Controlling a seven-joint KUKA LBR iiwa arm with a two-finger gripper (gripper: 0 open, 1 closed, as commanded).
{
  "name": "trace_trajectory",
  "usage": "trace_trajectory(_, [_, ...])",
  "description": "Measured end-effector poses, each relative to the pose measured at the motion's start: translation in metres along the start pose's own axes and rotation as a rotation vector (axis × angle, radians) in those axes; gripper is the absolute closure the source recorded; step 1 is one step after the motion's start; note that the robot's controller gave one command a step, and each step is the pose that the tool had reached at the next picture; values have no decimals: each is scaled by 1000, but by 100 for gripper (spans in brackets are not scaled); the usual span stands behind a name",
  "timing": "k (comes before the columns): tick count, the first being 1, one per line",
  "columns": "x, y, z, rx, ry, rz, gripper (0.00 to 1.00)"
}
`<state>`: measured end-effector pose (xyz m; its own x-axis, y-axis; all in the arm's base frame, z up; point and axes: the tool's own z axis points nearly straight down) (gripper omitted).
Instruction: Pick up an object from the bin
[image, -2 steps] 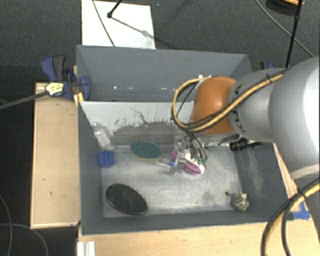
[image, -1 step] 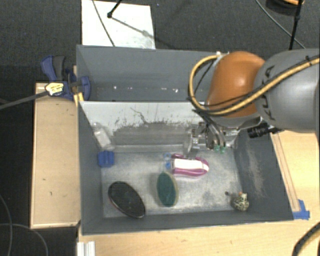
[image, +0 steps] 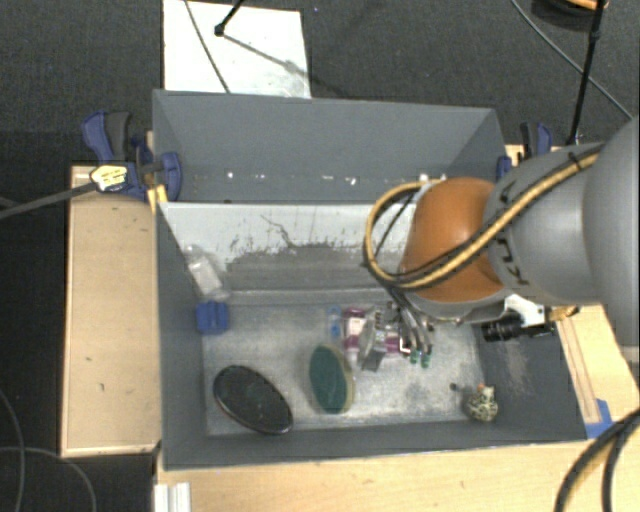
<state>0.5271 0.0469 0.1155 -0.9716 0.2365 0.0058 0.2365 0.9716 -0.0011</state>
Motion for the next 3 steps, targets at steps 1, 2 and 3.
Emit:
trace_trajectory(1, [-3, 1, -3, -2, -7, -2, 0])
trace_trajectory(2, [-19, -13, 43, -7, -27, 25, 0])
trace_trajectory(3, [-21, -12, 38, -8, -33, 23, 100])
